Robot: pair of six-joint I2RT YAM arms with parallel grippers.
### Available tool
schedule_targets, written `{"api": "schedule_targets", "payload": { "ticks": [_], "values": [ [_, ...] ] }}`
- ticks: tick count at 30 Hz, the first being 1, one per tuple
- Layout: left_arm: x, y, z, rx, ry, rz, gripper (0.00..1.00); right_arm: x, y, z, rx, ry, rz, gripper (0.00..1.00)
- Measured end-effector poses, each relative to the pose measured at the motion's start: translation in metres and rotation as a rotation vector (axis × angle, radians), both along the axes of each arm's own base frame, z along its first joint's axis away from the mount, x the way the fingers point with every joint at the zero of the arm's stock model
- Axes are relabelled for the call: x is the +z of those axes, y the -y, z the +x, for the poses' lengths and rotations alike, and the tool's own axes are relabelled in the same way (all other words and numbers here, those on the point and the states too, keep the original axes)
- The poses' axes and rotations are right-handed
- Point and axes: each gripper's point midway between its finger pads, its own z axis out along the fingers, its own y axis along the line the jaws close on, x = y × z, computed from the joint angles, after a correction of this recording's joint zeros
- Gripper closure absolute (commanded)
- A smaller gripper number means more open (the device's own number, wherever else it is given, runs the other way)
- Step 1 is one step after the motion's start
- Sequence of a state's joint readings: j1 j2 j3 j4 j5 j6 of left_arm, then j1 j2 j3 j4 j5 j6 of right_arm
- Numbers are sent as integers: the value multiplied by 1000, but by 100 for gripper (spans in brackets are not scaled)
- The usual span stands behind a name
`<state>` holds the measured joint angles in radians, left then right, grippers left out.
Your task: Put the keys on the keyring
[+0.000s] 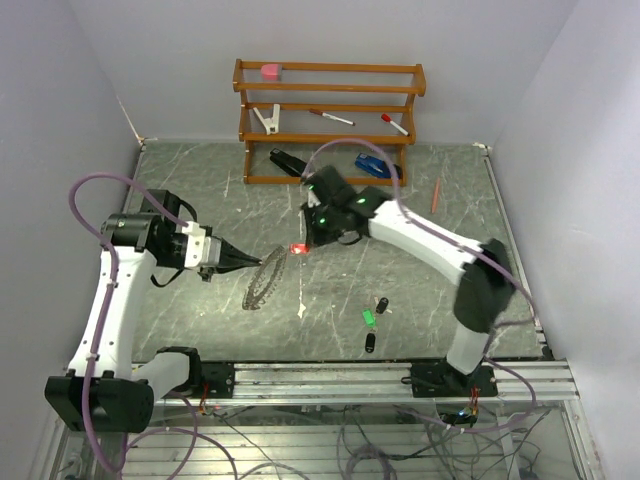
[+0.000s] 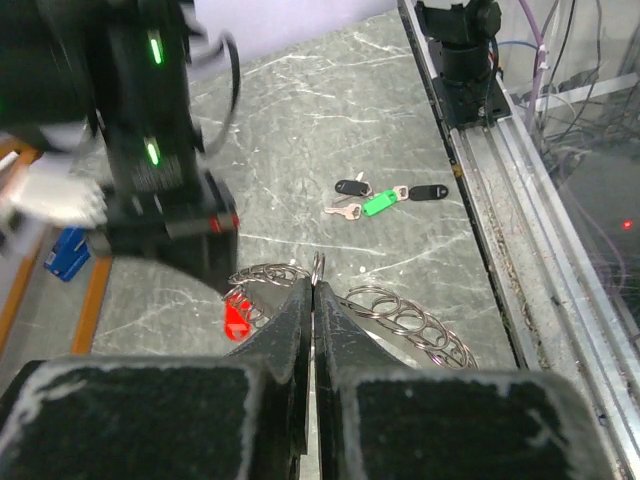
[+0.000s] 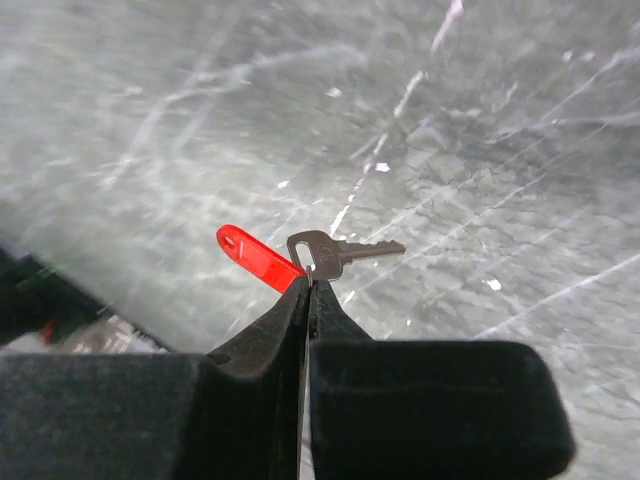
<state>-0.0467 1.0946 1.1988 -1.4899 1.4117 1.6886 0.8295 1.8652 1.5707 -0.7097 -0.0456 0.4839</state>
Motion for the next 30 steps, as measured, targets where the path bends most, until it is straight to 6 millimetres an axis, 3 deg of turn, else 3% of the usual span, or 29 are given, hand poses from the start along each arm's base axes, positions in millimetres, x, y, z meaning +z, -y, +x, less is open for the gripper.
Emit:
{"api": "schedule_targets", "payload": {
  "ticks": [3,7,20,27,30],
  "values": [
    [0,0,3,-4,28,5,93,65,12,-4,54,87,117,100],
    [-3,-1,8,-13,86,16,93,118,19,-26,149,130,230,100],
    [-9,-6,18,-45,390,90,93,134,5,-70,371,80,379,100],
    [-15,-7,11,-50,383,98,93,178,-17,-106,545,200,514,100],
    [-19,-7,8,-51,369,96,93,186,-30,-124,626,240,540,100]
  ]
}}
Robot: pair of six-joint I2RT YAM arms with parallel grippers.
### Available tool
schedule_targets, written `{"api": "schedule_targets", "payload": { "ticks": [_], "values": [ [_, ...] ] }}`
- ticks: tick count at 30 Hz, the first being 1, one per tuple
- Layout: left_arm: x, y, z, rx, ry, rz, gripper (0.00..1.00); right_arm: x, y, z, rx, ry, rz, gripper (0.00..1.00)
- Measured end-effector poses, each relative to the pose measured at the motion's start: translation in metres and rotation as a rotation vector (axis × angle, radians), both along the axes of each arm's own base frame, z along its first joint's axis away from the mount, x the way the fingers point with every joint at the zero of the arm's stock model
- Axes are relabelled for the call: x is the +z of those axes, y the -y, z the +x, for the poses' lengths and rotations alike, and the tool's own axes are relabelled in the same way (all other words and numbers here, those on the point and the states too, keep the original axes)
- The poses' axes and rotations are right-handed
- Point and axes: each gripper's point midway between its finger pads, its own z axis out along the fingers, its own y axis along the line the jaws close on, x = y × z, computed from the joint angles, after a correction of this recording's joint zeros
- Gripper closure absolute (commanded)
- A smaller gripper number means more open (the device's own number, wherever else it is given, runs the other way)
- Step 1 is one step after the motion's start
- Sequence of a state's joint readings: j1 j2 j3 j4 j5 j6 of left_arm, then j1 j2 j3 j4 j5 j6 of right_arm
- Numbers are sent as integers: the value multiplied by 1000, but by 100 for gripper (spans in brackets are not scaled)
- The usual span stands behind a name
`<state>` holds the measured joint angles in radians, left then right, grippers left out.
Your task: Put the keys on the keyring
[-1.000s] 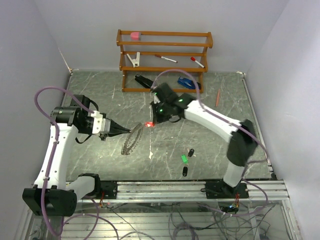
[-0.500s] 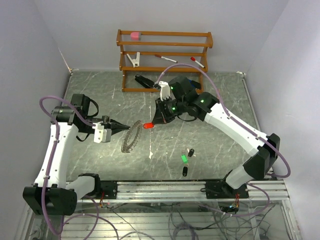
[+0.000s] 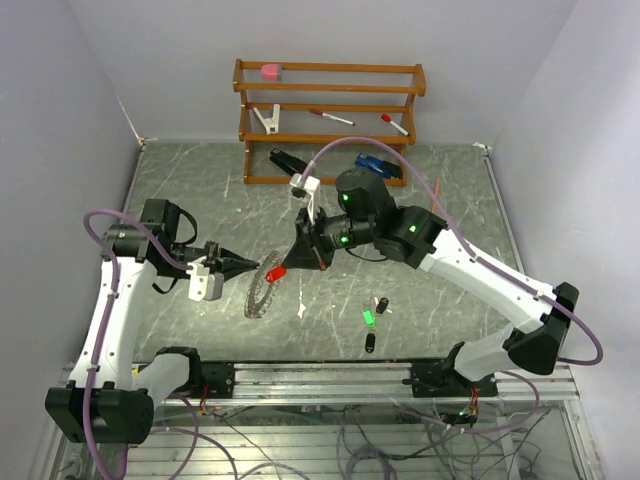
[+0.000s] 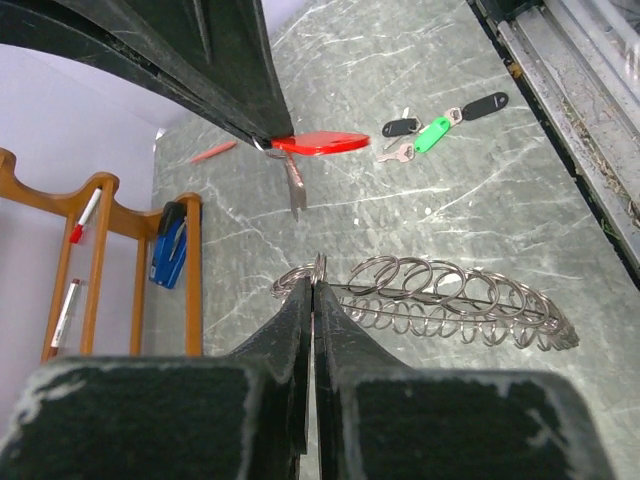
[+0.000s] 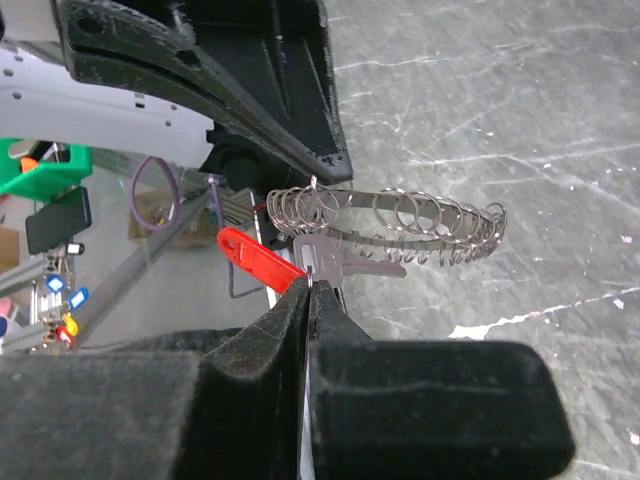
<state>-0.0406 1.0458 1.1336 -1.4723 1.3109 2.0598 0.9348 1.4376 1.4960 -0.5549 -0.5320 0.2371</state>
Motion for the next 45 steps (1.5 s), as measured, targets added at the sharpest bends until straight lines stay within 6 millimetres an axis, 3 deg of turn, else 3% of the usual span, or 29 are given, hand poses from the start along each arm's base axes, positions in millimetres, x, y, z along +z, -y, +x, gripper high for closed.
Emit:
{"api": "schedule_targets", "payload": {
  "ticks": [5,12,15,24,30,38,45],
  "values": [
    [-3,0,-4,-2,-3,-7,93,-12,-6,-5,36,44,-1,100],
    [-5,2,4,-4,80,-22,93,-52,8,6,-19,119,-69,100],
    [-8,2,12,-4,121,-23,93,-57,14,11,-42,158,-76,100],
    [-18,2,30,-4,181,-24,93,-49,9,30,-84,295,-20,100],
    [-14,4,34,-8,203,-40,93,-50,8,28,-49,348,11,100],
    [-8,8,39,-25,209,-97,93,-25,-18,20,96,375,87,100],
    [-6,11,49,-38,220,-137,93,-28,-19,13,170,389,79,100]
  ]
}}
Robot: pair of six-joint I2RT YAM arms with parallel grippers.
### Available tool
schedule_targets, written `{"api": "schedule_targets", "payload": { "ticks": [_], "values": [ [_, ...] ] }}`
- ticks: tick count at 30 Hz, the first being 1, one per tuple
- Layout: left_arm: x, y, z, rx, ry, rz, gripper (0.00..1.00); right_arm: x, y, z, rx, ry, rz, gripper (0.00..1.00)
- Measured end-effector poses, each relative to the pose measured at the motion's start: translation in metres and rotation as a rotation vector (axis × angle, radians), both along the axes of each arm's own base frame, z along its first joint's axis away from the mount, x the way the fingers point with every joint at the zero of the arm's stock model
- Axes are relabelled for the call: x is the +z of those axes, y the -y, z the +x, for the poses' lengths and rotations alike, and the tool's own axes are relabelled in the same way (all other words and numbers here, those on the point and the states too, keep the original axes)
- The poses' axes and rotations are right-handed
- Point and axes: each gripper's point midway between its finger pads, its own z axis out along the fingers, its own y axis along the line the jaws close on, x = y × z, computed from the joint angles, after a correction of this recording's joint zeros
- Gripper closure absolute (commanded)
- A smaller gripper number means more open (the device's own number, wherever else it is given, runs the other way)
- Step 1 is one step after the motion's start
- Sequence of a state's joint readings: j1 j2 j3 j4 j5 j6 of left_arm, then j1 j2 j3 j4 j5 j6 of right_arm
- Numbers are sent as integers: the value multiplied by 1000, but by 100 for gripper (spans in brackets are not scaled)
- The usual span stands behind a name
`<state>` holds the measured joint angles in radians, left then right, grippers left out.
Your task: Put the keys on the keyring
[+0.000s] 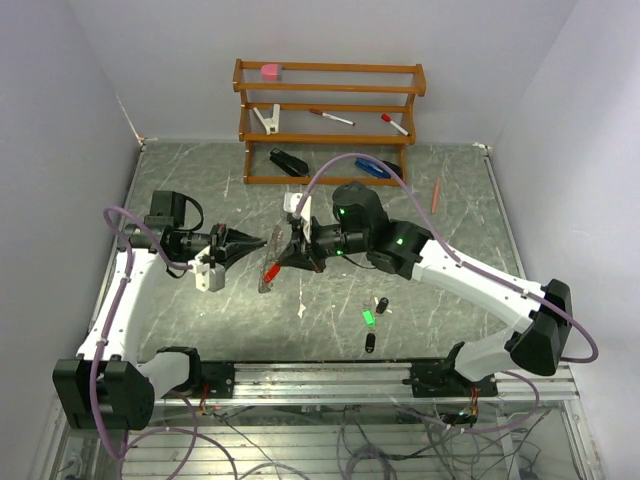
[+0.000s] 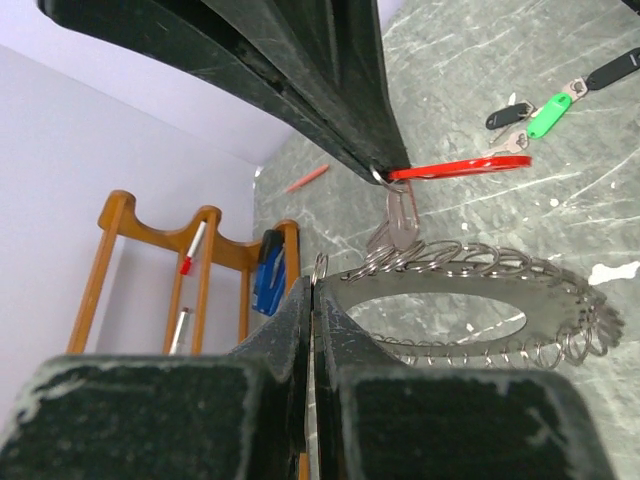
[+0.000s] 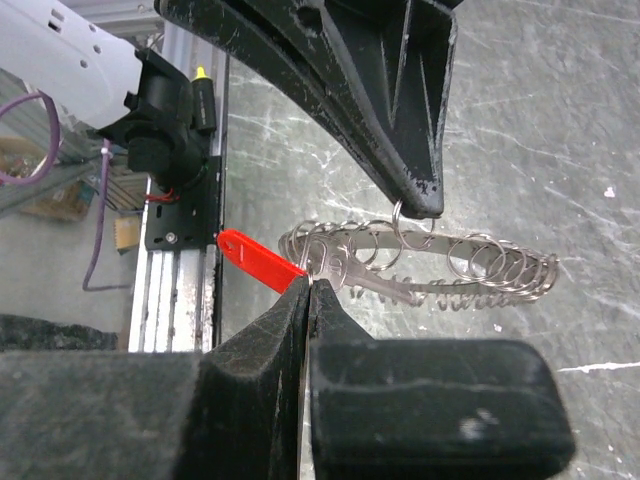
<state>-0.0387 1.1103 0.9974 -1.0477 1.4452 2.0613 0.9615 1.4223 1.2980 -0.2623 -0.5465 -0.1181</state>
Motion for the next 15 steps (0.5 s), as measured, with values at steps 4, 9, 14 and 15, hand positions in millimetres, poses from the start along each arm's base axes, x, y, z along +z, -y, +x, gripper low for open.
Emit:
{"api": "schedule_targets", "payload": {
  "ticks": [4,9,14,15],
  "values": [
    [6,1,3,-10,40,-22,93,-2,1,2,7,15,-5,100],
    [9,2,5,-15,73,-33,93,-3,11,19,-17,21,0,100],
    [11,6,2,-34,114,-43,93,-2,20,37,-44,48,-1,100],
    [11,7,0,-41,118,-45,93,-3,21,39,-43,54,-2,100]
  ]
}}
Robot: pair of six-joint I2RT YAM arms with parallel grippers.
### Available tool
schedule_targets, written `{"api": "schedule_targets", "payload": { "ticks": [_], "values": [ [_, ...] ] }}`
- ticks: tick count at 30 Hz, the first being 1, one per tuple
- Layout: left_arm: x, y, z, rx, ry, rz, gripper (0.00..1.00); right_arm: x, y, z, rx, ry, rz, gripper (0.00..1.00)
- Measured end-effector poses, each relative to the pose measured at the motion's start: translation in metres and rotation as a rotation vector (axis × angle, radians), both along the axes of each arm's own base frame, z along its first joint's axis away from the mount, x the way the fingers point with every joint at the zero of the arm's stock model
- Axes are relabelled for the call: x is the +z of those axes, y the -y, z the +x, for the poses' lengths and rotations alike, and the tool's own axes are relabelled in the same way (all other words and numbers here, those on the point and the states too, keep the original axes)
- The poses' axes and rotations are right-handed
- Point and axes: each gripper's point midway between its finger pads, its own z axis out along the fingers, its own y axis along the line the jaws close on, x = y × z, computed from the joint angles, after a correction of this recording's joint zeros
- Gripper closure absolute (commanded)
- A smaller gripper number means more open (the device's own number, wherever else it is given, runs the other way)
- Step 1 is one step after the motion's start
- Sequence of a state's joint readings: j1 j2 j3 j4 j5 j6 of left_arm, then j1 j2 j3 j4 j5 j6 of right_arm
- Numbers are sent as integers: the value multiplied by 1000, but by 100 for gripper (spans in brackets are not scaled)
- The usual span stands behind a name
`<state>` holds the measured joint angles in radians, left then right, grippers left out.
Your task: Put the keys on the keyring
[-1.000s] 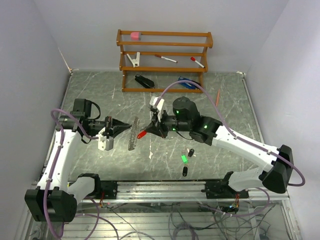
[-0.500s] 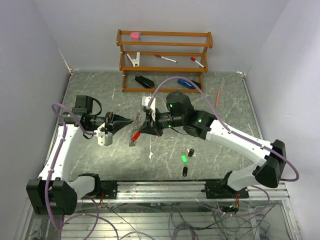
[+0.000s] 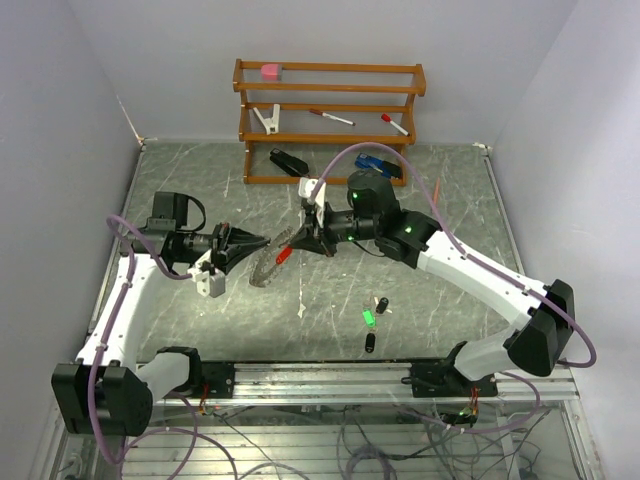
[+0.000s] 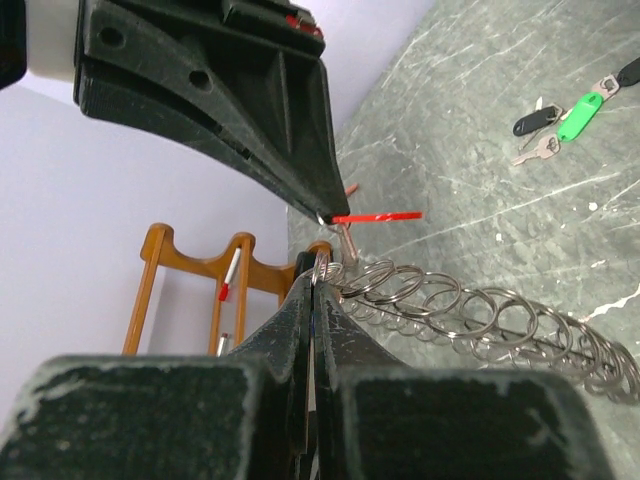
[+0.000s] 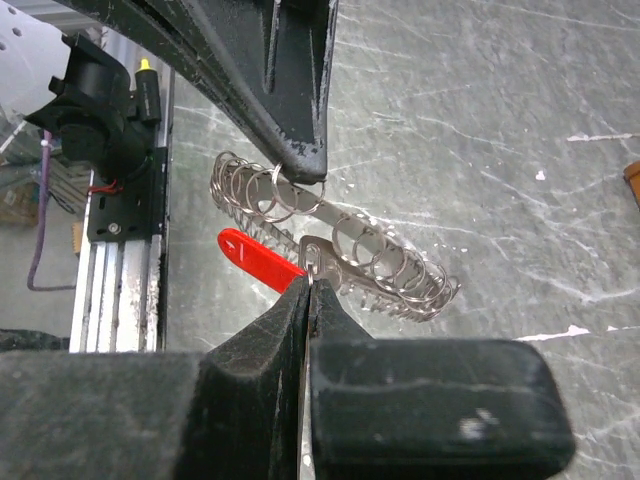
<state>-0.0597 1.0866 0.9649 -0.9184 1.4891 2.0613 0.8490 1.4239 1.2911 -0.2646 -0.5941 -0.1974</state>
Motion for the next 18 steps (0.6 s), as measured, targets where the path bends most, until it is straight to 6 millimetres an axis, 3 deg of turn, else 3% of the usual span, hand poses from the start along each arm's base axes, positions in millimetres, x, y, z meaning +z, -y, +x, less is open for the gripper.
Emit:
{"api": "schedule_targets", "payload": {
  "ticks": [18],
  "values": [
    [-3,11,-7,-50,45,-5,93,9,-13,11,20,13,13,100]
  ]
}}
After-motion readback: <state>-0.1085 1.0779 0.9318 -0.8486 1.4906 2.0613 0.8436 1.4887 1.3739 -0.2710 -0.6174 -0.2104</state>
